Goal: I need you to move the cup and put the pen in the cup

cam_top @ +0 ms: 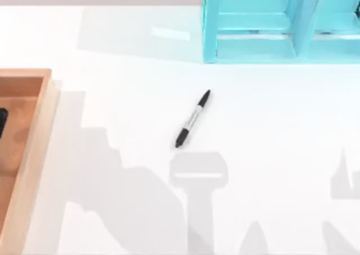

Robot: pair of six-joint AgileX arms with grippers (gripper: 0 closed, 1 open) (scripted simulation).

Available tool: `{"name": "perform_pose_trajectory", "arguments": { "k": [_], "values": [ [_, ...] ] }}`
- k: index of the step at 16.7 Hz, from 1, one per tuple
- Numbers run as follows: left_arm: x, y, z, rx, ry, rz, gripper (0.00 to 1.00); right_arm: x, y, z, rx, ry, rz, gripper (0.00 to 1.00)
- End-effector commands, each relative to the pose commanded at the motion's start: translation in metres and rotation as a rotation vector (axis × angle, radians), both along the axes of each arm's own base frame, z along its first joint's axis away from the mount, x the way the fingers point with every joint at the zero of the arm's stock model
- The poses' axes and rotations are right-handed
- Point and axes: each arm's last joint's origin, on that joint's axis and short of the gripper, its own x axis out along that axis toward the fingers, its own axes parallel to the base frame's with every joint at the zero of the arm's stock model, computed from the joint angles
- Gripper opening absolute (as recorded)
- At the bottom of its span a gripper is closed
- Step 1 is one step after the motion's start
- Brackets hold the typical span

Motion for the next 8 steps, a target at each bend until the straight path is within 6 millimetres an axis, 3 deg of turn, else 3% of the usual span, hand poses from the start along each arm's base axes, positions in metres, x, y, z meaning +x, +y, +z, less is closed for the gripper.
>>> {"name": "perform_pose_trajectory", "arguments": {
  "k": [5,8],
  "values": [
    [-0.0008,-0.0001,-0.0038,-0.001,0.003,0.0,1.0,0.0,0.0,0.0,0.0,0.0,0.0,1.0],
    [-0.0008,-0.0001,-0.0038,-0.001,0.003,0.0,0.77,0.0,0.0,0.0,0.0,0.0,0.0,1.0]
  ]
}}
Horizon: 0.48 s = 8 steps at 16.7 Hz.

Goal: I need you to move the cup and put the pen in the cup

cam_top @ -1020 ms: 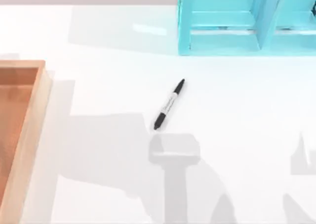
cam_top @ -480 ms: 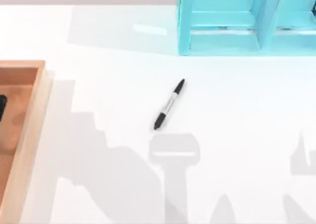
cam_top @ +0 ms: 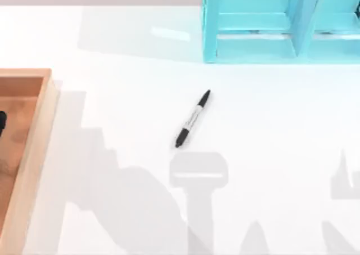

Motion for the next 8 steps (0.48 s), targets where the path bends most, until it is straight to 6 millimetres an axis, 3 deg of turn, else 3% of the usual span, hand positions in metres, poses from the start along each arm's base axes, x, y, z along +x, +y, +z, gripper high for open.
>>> {"name": "perform_pose_trajectory", "arguments": {
  "k": [8],
  "values": [
    [0.0,0.0,0.0,0.0,0.0,0.0,0.17,0.0,0.0,0.0,0.0,0.0,0.0,1.0]
  ]
}}
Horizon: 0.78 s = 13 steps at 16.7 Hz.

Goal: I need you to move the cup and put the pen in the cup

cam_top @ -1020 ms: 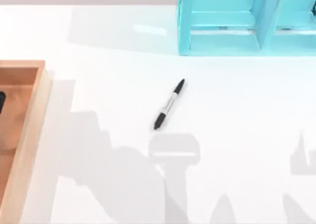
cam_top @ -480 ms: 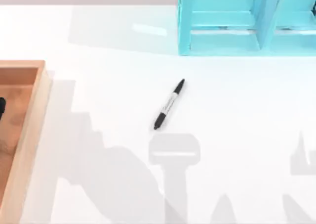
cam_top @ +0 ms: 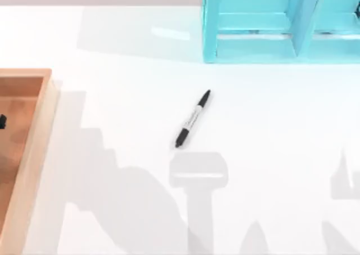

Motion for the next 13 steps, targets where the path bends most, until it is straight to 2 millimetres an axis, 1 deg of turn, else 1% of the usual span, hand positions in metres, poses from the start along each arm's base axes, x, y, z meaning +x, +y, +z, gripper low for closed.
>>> {"name": "perform_pose_trajectory", "arguments": {
  "k": [2,3,10,13],
  "values": [
    [0.0,0.0,0.0,0.0,0.0,0.0,0.02,0.0,0.0,0.0,0.0,0.0,0.0,1.0],
    [0.0,0.0,0.0,0.0,0.0,0.0,0.0,0.0,0.0,0.0,0.0,0.0,0.0,1.0],
    [0.0,0.0,0.0,0.0,0.0,0.0,0.0,0.0,0.0,0.0,0.0,0.0,0.0,1.0],
    [0.0004,0.0015,0.0032,-0.001,-0.004,0.004,0.0,0.0,0.0,0.0,0.0,0.0,0.0,1.0]
  ]
}}
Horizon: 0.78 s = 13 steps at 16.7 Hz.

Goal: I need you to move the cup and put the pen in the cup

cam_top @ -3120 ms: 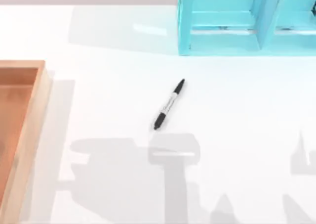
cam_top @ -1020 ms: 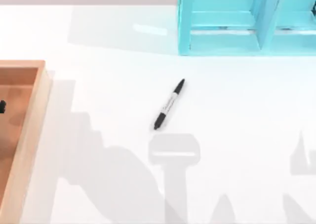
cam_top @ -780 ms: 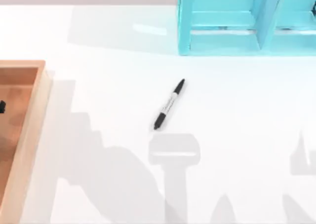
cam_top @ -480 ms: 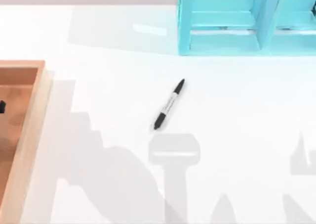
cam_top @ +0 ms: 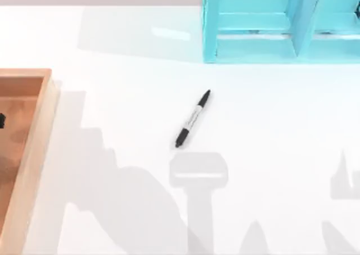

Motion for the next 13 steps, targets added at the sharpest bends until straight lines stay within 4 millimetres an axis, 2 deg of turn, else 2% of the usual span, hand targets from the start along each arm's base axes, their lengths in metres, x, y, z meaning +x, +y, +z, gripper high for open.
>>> {"name": "perform_pose_trajectory", "arguments": {
  "k": [4,7,9,13],
  "values": [
    [0.007,0.005,0.023,-0.008,-0.006,0.037,0.0,0.0,0.0,0.0,0.0,0.0,0.0,1.0],
    [0.016,-0.01,0.053,-0.013,-0.003,0.055,0.0,0.0,0.0,0.0,0.0,0.0,0.0,1.0],
    [0.02,-0.033,0.075,-0.013,0.005,0.057,0.0,0.0,0.0,0.0,0.0,0.0,0.0,1.0],
    [0.015,-0.103,0.118,-0.006,0.012,0.015,0.0,0.0,0.0,0.0,0.0,0.0,0.0,1.0]
  ]
}}
